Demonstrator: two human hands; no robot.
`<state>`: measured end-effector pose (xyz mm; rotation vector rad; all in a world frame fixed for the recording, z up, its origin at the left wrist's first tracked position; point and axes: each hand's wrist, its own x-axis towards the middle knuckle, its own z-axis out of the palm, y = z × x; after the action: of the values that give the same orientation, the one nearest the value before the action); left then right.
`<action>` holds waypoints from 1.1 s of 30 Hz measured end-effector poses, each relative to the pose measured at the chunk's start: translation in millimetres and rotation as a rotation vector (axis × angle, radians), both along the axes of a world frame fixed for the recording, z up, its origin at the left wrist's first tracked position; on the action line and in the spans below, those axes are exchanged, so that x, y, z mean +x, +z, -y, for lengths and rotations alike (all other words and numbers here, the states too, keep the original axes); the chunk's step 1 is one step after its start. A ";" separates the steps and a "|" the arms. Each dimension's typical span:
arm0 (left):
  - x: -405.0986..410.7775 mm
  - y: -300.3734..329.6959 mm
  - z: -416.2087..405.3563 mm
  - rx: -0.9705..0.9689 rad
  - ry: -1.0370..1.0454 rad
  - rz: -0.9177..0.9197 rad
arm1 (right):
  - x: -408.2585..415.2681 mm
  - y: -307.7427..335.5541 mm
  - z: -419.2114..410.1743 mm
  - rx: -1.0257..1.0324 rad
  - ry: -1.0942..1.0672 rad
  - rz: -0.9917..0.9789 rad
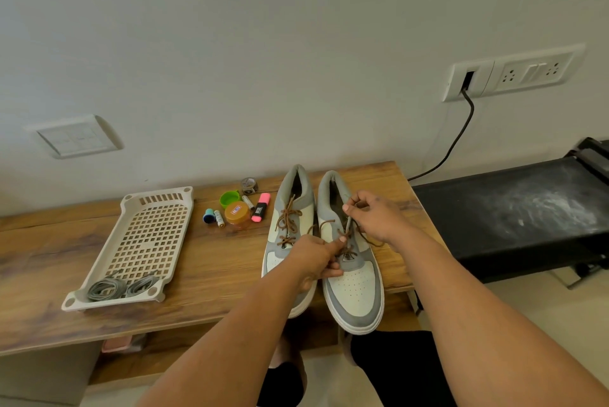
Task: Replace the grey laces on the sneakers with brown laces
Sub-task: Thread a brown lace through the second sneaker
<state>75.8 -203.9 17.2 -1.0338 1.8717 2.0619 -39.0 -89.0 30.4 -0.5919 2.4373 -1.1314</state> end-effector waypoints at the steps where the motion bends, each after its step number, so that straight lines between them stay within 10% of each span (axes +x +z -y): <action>1: -0.1 -0.1 -0.3 -0.012 -0.006 -0.002 | 0.3 0.6 -0.1 -0.002 -0.002 -0.002; 11: 4.6 3.7 -4.6 0.179 0.021 -0.220 | -0.3 2.5 -0.6 0.005 -0.014 -0.016; 18: -1.4 -10.9 -5.4 -0.214 -0.015 -0.013 | -0.7 1.7 -0.8 0.003 -0.017 -0.015; 33: -2.0 2.7 3.7 0.038 -0.005 -0.173 | -3.2 2.9 -2.5 -0.035 -0.028 0.026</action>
<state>73.8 -207.6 19.9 -0.8652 1.9020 2.2397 -42.2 -86.5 33.3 -0.5516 2.4152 -1.1880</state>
